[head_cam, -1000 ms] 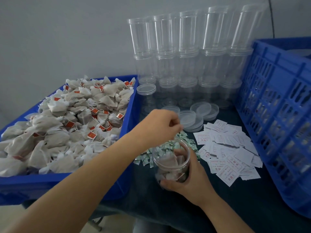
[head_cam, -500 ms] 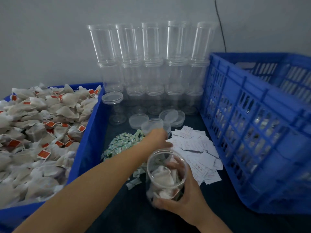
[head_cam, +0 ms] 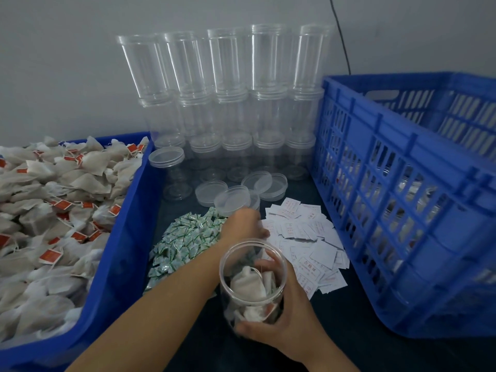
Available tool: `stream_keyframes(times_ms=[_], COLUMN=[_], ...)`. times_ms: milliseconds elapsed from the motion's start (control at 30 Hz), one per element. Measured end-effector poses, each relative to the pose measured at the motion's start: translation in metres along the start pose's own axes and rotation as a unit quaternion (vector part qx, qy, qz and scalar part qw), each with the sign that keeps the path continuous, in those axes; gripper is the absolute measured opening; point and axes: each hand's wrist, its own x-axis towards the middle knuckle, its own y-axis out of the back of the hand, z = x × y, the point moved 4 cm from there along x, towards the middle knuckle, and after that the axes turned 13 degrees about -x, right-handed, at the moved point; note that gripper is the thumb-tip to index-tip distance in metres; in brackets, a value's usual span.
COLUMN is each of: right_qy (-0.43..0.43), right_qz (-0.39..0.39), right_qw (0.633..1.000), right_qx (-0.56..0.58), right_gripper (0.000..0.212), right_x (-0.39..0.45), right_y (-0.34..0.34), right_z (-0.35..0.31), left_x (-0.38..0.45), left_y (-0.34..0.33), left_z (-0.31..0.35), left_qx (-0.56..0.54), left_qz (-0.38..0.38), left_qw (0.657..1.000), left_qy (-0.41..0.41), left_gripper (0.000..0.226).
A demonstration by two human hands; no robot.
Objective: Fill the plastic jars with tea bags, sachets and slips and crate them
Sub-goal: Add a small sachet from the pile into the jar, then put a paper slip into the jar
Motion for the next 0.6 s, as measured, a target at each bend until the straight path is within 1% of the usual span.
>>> stream_keyframes(times_ms=[67,167,267,367,467,600], right_qy=[-0.001,0.000,0.000,0.001,-0.001,0.000], right_qz=[-0.002,-0.002,-0.002,-0.001,-0.008,-0.008], right_qw=[1.000,1.000,1.000,1.000,1.000,1.000], right_qx=[0.005,0.005,0.006,0.006,0.014,0.018], right_gripper=[0.087,0.086,0.087,0.087,0.088,0.086], right_x=[0.000,0.000,0.000,0.000,0.000,0.001], right_y=[0.000,0.001,0.001,0.001,0.000,0.001], right_z=[0.000,0.000,-0.001,0.000,0.001,0.001], left_x=[-0.001,-0.002,0.000,0.002,0.003,0.001], left_y=[0.002,0.006,0.008,0.010,0.012,0.010], left_z=[0.002,0.003,0.001,0.000,-0.003,0.000], left_qx=[-0.017,-0.025,-0.033,-0.037,-0.029,0.039], left_qz=[0.018,0.053,0.063,0.059,0.068,0.061], left_qw=[1.000,0.998,0.997,0.997,0.997,0.996], left_qy=[-0.015,-0.021,-0.019,-0.018,-0.025,-0.054], left_gripper=[0.030,0.014,0.010,0.009,0.016,0.021])
